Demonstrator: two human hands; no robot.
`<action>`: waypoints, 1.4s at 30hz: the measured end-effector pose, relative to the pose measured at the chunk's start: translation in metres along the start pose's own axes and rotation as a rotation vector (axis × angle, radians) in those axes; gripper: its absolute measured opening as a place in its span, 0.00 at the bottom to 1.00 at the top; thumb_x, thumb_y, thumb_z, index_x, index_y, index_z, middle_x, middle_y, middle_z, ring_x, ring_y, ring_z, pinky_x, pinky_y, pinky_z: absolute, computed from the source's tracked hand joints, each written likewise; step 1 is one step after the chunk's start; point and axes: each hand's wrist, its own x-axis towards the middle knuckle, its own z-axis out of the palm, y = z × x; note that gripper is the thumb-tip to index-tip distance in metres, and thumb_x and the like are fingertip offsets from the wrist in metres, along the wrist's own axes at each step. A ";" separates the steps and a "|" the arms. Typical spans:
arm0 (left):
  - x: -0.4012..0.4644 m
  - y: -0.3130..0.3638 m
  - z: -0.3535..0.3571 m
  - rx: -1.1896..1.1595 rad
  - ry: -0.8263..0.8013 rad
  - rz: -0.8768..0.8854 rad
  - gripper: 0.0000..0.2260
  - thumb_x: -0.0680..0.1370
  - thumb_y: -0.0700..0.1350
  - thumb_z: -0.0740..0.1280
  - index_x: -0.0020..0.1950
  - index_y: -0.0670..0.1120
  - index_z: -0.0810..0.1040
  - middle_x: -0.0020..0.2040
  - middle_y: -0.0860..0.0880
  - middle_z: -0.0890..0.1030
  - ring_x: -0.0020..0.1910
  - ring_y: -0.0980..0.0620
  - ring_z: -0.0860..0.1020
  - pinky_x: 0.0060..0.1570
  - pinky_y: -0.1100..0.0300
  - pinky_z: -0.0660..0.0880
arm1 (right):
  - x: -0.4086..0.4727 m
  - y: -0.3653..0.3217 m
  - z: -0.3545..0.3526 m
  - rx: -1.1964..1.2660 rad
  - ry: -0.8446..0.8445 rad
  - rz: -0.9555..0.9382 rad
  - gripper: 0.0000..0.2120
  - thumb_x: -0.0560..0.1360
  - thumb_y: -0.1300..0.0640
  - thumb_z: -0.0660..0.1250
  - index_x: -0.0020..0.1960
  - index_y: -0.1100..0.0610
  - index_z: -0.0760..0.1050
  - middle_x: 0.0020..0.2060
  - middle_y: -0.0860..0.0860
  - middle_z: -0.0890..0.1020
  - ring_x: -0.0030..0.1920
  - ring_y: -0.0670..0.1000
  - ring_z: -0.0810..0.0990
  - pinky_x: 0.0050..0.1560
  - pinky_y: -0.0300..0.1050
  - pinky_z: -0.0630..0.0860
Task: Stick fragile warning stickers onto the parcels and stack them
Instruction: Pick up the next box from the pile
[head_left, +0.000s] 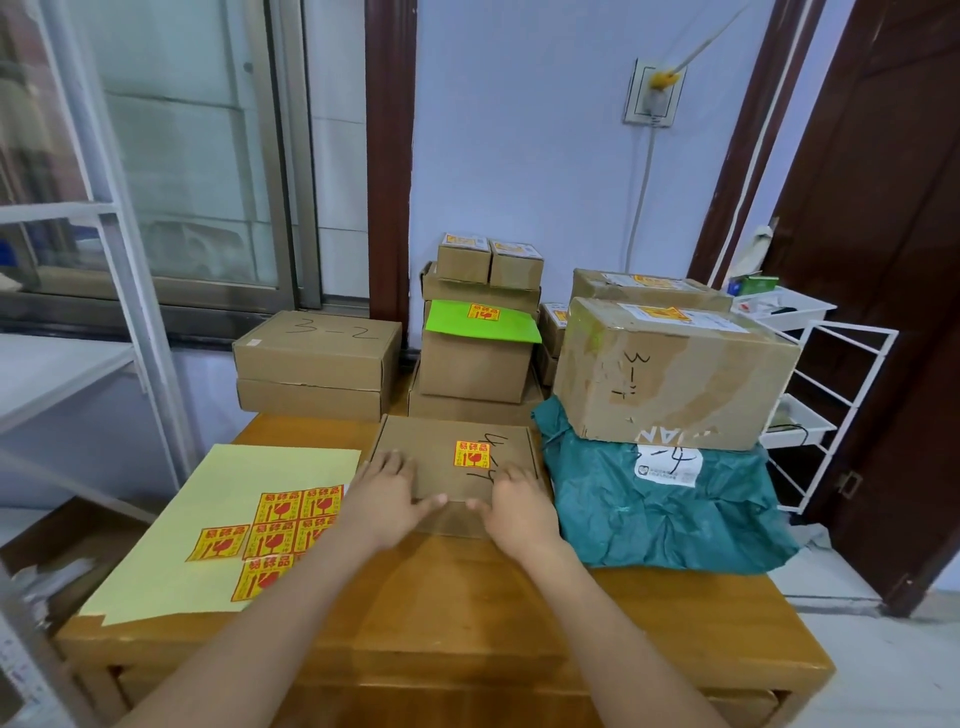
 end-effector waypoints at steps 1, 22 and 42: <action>0.003 0.002 0.001 -0.002 -0.009 0.000 0.34 0.78 0.65 0.51 0.77 0.44 0.56 0.78 0.44 0.55 0.77 0.46 0.50 0.74 0.52 0.49 | 0.003 -0.001 0.002 -0.020 -0.007 0.017 0.29 0.80 0.46 0.58 0.73 0.64 0.61 0.74 0.57 0.61 0.75 0.56 0.56 0.75 0.53 0.53; 0.070 0.009 0.018 -0.089 0.088 -0.044 0.35 0.77 0.66 0.56 0.76 0.46 0.58 0.78 0.47 0.55 0.77 0.48 0.49 0.75 0.52 0.47 | 0.072 0.007 0.000 0.000 -0.073 0.126 0.22 0.80 0.52 0.61 0.69 0.63 0.67 0.72 0.59 0.63 0.73 0.57 0.61 0.71 0.52 0.63; 0.046 -0.073 -0.037 -0.780 0.368 -0.261 0.16 0.80 0.46 0.62 0.67 0.43 0.72 0.67 0.45 0.74 0.66 0.46 0.71 0.62 0.57 0.67 | 0.079 -0.069 -0.038 0.546 0.038 -0.136 0.19 0.80 0.55 0.62 0.69 0.58 0.68 0.66 0.53 0.74 0.65 0.51 0.72 0.65 0.41 0.66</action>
